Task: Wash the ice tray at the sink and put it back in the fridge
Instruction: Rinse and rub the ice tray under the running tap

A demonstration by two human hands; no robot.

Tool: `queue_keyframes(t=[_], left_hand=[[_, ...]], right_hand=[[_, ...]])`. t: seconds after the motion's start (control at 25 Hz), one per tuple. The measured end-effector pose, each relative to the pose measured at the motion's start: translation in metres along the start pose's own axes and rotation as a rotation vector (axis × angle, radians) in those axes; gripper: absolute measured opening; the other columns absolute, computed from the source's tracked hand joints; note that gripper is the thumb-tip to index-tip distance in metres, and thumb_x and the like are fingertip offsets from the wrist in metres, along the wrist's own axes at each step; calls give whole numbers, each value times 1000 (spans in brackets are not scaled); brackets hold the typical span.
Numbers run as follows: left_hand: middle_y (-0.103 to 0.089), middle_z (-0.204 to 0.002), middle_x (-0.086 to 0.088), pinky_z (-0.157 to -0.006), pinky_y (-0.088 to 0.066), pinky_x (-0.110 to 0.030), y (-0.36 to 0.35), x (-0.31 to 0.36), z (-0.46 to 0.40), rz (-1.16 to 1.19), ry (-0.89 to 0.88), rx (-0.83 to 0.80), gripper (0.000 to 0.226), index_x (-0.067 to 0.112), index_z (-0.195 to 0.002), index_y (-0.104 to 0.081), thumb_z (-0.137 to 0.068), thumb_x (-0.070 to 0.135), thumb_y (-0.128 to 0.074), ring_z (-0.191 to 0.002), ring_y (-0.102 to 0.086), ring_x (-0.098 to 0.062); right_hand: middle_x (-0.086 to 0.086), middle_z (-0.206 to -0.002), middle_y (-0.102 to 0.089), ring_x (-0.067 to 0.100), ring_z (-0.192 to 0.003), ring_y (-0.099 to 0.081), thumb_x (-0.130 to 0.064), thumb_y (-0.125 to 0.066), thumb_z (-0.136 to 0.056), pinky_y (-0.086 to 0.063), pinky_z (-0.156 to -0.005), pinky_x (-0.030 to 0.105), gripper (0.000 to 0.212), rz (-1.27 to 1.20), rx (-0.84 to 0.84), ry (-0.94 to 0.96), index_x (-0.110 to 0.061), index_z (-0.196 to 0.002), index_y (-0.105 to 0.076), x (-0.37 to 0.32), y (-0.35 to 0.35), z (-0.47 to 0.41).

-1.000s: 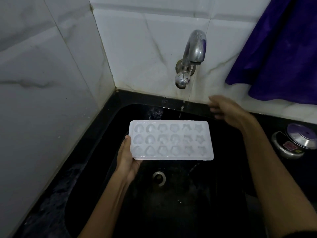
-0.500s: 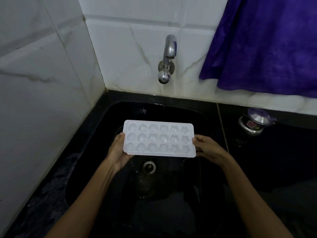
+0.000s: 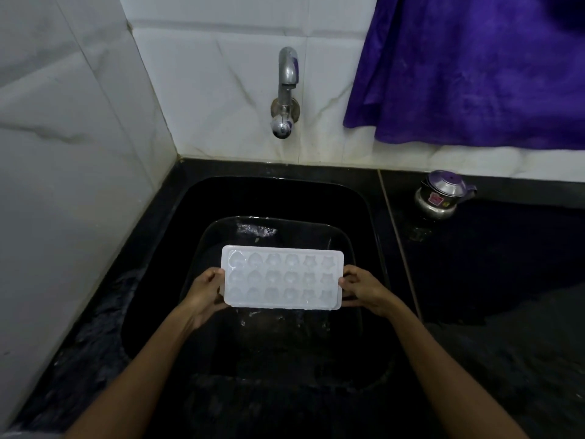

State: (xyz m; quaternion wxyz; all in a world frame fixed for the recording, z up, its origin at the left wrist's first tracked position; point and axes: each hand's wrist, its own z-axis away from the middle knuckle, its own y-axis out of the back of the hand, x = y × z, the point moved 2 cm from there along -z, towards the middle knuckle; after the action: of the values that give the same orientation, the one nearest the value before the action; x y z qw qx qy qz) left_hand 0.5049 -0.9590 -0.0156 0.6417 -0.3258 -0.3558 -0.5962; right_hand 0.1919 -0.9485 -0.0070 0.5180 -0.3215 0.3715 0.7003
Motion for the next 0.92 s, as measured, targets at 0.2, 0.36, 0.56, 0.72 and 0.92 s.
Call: queue_keyframes(t=[0.2, 0.36, 0.56, 0.72, 0.92], left_hand=[[-61, -90, -6, -63, -52, -32, 6, -5, 5, -96, -51, -11, 20, 12, -83, -54, -98, 18, -42, -82, -62, -19], [-62, -99, -6, -72, -53, -34, 9, -5, 8, -168, -135, -8, 17, 12, -90, -56, -98, 17, -42, -92, -62, -20], [-58, -92, -16, -72, -53, -35, 4, -4, 11, -245, -385, 4, 15, 1, -96, -54, -96, 2, -39, -84, -58, -25], [-64, -87, -11, -76, -51, -39, 7, -3, 14, -441, -588, 66, 15, 1, -94, -58, -94, 0, -44, -83, -62, -29], [-68, -89, 0, -77, -49, -20, 6, 12, 25, -513, -754, 110, 17, 15, -94, -59, -90, 0, -52, -86, -65, -9]], right_hand=[[17, -116, -57, 27, -104, -61, -4, -46, -96, -56, -74, 33, 20, 33, 15, 20, 3, -115, -50, 4, -2, 5], [10, -101, -59, 23, -99, -61, -1, -47, -95, -56, -79, 33, 20, 27, 38, 66, 3, -114, -52, 4, -2, 6], [-3, -90, -61, 8, -86, -60, 6, -49, -90, -56, -75, 26, 33, 42, 143, 198, -6, -119, -55, 8, -4, 6], [-2, -87, -64, 10, -86, -60, 9, -51, -87, -54, -81, 32, 27, 104, 228, 296, -6, -107, -60, 9, -3, 6], [-5, -69, -56, 5, -70, -53, 7, -51, -88, -44, -60, 14, 27, 171, 348, 410, -14, -71, -53, -6, -1, 14]])
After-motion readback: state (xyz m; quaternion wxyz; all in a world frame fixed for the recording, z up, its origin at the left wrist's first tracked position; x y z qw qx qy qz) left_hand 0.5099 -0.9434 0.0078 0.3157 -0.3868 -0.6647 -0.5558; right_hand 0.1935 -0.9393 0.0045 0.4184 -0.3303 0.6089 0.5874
